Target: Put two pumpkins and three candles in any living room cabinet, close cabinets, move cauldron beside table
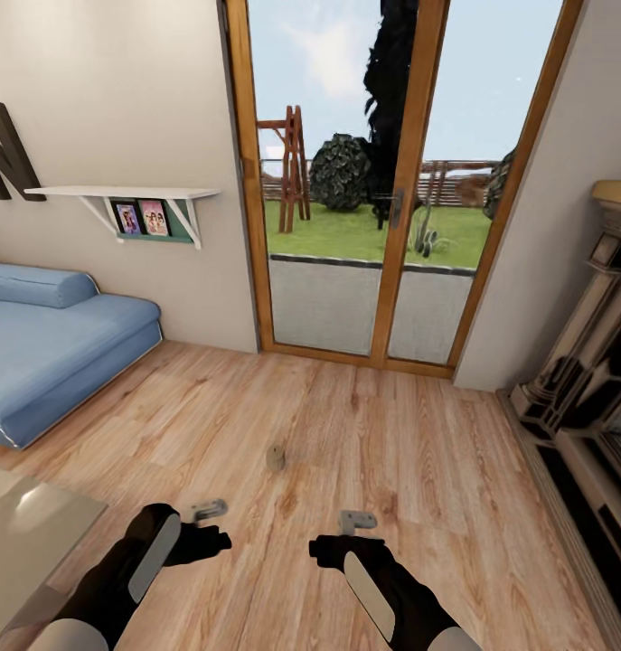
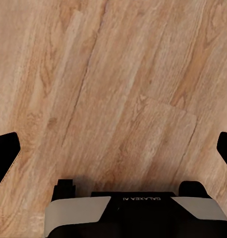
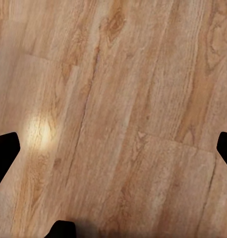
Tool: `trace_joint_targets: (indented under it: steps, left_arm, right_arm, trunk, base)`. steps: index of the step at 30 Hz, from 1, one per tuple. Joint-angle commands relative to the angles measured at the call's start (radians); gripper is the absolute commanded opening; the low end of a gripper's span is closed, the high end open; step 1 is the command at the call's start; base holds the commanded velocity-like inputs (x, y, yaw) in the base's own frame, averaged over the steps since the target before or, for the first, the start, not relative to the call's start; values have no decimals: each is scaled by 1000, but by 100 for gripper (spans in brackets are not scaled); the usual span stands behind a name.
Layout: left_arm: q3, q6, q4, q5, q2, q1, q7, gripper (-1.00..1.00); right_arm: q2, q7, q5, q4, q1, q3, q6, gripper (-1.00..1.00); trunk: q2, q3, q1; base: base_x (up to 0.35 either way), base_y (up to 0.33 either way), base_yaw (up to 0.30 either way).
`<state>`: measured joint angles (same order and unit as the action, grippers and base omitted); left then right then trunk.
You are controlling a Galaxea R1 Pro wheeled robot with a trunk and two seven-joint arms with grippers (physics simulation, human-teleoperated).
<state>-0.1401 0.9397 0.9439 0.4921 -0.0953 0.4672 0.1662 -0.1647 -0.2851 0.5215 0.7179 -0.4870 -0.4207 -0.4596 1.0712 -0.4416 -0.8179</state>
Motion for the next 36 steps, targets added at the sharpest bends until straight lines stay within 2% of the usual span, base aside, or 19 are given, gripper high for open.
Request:
trace_joint_targets:
  steps: [1,3,9,12,17,20,26,36]
  left_arm:
    - [-2,1,1,10,-3,1,17,100]
    - [8,-1,1,9,-3,5,33,100]
    - [22,-8,-17,11,6,14,170,100]
    - [26,-10,-30,18,10,14,208,100]
    - [23,-14,-119,9,21,14,219,100]
    - [19,-67,-178,6,24,13,218,100]
    - [7,-107,-199,7,31,13,217,100]
    - [2,-116,-231,5,30,13,211,100]
  right_arm:
    - [1,-10,10,1,-1,-4,-4,100]
    - [1,-11,11,0,-1,-4,-6,100]
    - [0,-15,10,-14,-1,-6,-19,100]
    - [0,-15,11,-16,-1,-5,-61,100]
    - [2,-16,5,-15,-1,-9,-81,100]
    - [3,-14,2,-16,-1,-10,-79,100]
    - [4,-12,4,-21,-1,-9,-78,100]
    - [2,-14,10,-68,-1,-6,-77,100]
  trunk:
    - [1,-1,0]
    - [1,-1,0]
    - [1,-1,0]
    - [1,-1,0]
    - [1,-1,0]
    - [1,-1,0]
    - [1,-1,0]
    - [1,-1,0]
  base:
    - [0,0,0]
    - [0,0,0]
    - [0,0,0]
    - [0,0,0]
    - [0,0,0]
    - [0,0,0]
    - [0,0,0]
    - [64,85,0]
